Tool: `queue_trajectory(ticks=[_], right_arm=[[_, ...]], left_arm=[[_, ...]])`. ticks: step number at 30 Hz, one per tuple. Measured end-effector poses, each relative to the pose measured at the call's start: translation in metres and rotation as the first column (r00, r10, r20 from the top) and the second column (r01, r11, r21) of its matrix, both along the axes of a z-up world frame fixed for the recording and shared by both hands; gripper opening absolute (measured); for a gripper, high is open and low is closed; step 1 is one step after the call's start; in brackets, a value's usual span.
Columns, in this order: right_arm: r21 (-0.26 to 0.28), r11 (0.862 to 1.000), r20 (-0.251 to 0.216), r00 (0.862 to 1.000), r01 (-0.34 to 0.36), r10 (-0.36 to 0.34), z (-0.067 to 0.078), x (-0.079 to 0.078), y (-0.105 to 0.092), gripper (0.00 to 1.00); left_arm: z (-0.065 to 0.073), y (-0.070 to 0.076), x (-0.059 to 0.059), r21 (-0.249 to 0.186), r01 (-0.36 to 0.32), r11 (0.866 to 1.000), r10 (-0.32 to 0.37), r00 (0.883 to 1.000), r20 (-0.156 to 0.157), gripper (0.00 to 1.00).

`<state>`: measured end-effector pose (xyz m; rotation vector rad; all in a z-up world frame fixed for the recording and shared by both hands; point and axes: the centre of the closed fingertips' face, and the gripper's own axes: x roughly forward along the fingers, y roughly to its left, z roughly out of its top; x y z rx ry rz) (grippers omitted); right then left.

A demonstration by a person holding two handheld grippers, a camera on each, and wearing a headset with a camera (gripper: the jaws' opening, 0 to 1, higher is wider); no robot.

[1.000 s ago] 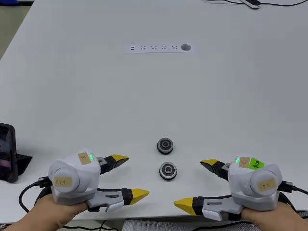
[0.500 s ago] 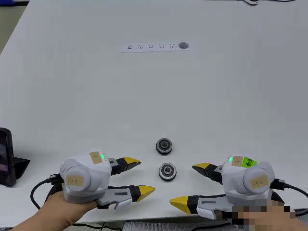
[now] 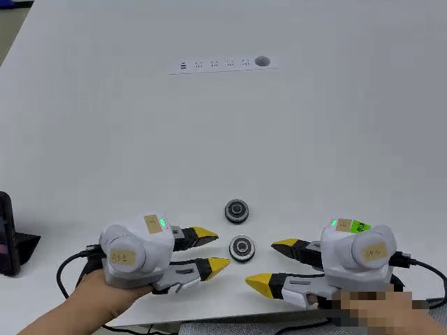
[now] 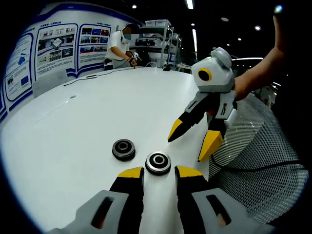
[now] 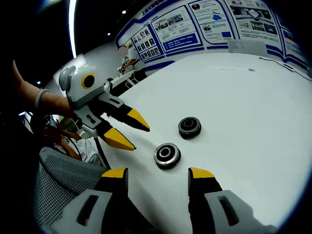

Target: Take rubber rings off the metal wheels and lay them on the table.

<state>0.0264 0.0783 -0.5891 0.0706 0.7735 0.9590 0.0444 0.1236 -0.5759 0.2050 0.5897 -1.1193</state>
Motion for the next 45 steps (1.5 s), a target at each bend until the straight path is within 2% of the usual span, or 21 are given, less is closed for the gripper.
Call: queue_trajectory(ticks=[6, 14, 20, 24, 30, 41, 45], right_arm=[[0.039, 0.997, -0.060, 0.996, 0.069, -0.066, -0.002, 0.004, -0.003, 0.45], [0.115, 0.976, -0.153, 0.975, 0.183, -0.164, 0.000, 0.014, -0.008, 0.38], [0.132, 0.967, -0.192, 0.963, 0.217, -0.189, -0.004, 0.016, -0.009, 0.32], [0.136, 0.962, -0.207, 0.956, 0.237, -0.206, -0.005, 0.018, -0.009, 0.30], [0.139, 0.957, -0.219, 0.951, 0.253, -0.220, -0.007, 0.019, -0.009, 0.29], [0.147, 0.950, -0.231, 0.944, 0.274, -0.236, -0.009, 0.019, -0.011, 0.29], [0.150, 0.947, -0.236, 0.941, 0.283, -0.244, -0.010, 0.019, -0.012, 0.29]], left_arm=[[-0.001, -0.006, 0.001, 0.020, 0.031, 0.999, -0.031, 0.999, 0.016, 0.24], [-0.003, -0.014, 0.005, 0.053, 0.079, 0.995, -0.081, 0.996, 0.041, 0.20], [-0.007, -0.020, 0.007, 0.088, 0.118, 0.989, -0.124, 0.990, 0.065, 0.18], [-0.010, -0.024, 0.008, 0.117, 0.150, 0.982, -0.160, 0.984, 0.083, 0.16], [-0.017, -0.029, 0.008, 0.173, 0.206, 0.963, -0.226, 0.968, 0.105, 0.15], [-0.027, -0.029, 0.012, 0.214, 0.229, 0.950, -0.254, 0.962, 0.099, 0.15], [-0.028, -0.031, 0.011, 0.215, 0.236, 0.948, -0.261, 0.961, 0.092, 0.15]])
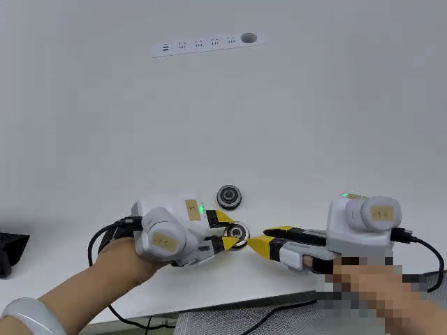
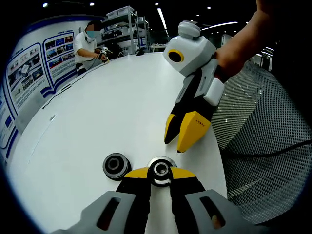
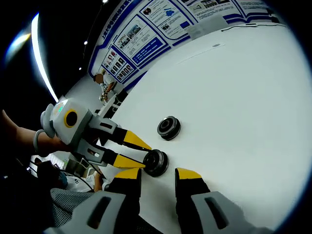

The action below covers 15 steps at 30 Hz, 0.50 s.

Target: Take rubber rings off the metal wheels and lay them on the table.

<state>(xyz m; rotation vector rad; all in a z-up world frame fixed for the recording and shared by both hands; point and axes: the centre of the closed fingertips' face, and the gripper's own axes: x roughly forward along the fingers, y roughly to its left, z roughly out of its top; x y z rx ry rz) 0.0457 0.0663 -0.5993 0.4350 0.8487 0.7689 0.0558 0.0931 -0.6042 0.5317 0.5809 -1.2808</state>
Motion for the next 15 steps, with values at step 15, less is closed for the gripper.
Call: queue_trajectory(ticks=[15], right_arm=[[0.026, 0.999, -0.025, 0.999, 0.026, -0.026, -0.0018, -0.0002, 0.0016, 0.29]], left_arm=[[-0.0035, -0.0033, -0.0026, 0.012, 0.021, 1.000, -0.020, 0.999, -0.028, 0.14]])
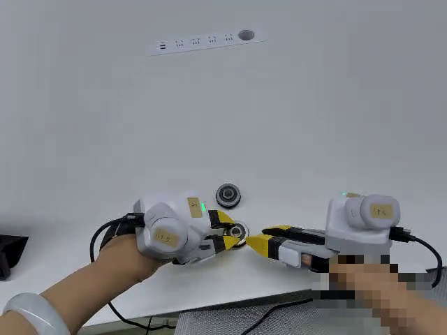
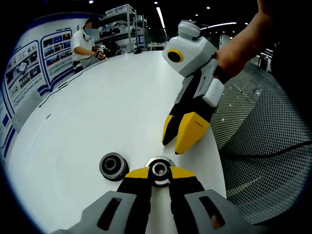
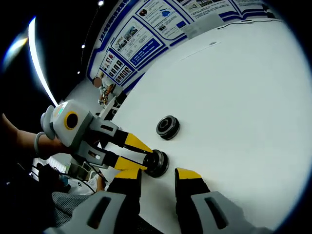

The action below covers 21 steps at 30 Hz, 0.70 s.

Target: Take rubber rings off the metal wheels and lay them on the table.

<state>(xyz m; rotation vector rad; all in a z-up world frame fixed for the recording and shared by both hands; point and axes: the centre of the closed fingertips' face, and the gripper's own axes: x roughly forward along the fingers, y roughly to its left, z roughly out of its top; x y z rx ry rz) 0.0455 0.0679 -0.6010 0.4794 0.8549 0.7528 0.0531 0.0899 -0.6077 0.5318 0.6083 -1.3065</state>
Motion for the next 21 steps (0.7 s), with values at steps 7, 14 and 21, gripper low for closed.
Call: queue_trajectory(ticks=[7, 14, 21], right_arm=[[0.037, 0.999, -0.040, 0.999, 0.036, -0.035, 0.0004, 0.0037, 0.0017, 0.28], [0.057, 0.997, -0.093, 0.994, 0.053, -0.048, -0.0025, 0.0042, 0.0044, 0.26], [0.090, 0.993, -0.143, 0.988, 0.078, -0.064, -0.0038, 0.0036, 0.0089, 0.25]], left_arm=[[-0.0002, 0.0008, 0.0000, 0.004, 0.010, 1.000, -0.010, 1.000, 0.006, 0.13], [-0.0001, 0.0014, -0.0002, -0.002, 0.008, 1.000, -0.008, 1.000, 0.009, 0.13], [0.0000, 0.0020, -0.0004, -0.002, 0.009, 1.000, -0.009, 1.000, 0.014, 0.13]])
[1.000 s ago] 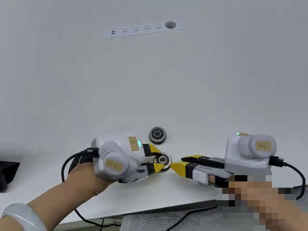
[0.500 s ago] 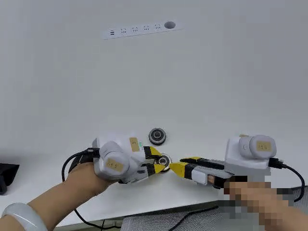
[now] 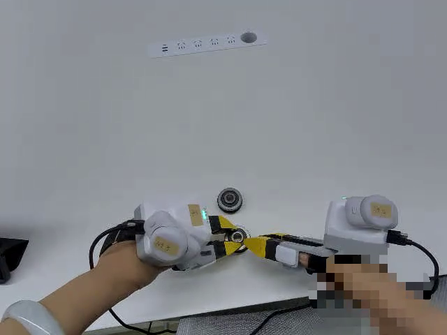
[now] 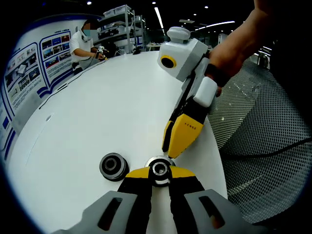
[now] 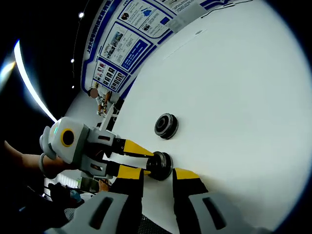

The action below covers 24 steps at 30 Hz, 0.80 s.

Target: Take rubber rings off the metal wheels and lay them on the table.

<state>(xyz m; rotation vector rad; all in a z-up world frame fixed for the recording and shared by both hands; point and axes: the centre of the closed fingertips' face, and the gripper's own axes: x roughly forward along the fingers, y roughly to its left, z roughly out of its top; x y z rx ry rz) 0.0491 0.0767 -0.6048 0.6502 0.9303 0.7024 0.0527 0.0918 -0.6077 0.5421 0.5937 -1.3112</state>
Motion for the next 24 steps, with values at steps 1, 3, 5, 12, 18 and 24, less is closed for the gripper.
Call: queue_trajectory(ticks=[1, 3, 5, 12, 18, 24], right_arm=[[0.009, 1.000, -0.009, 1.000, 0.004, -0.004, -0.0004, -0.0001, 0.0013, 0.25], [0.019, 1.000, -0.020, 1.000, 0.010, -0.010, -0.0015, -0.0003, 0.0031, 0.25], [0.023, 1.000, -0.028, 1.000, 0.013, -0.013, -0.0019, -0.0008, 0.0047, 0.25], [0.041, 0.999, -0.053, 0.998, 0.030, -0.028, -0.0053, -0.0011, 0.0071, 0.25], [0.056, 0.998, -0.050, 0.998, 0.039, -0.036, -0.0010, 0.0011, 0.0080, 0.25], [0.058, 0.998, -0.039, 0.999, 0.035, -0.033, 0.0027, 0.0025, 0.0072, 0.25]], left_arm=[[-0.0001, 0.0001, 0.0000, 0.000, 0.000, 1.000, 0.000, 1.000, 0.000, 0.13], [-0.0001, 0.0002, 0.0000, 0.000, -0.001, 1.000, 0.001, 1.000, 0.002, 0.13], [0.0001, 0.0002, -0.0001, 0.000, 0.000, 1.000, 0.000, 1.000, 0.003, 0.13], [0.0001, 0.0002, -0.0003, -0.001, 0.001, 1.000, -0.001, 1.000, 0.004, 0.13], [-0.0001, 0.0000, -0.0003, -0.003, 0.000, 1.000, 0.000, 1.000, 0.003, 0.13], [0.0000, -0.0001, -0.0002, -0.004, -0.002, 1.000, 0.002, 1.000, 0.003, 0.13]])
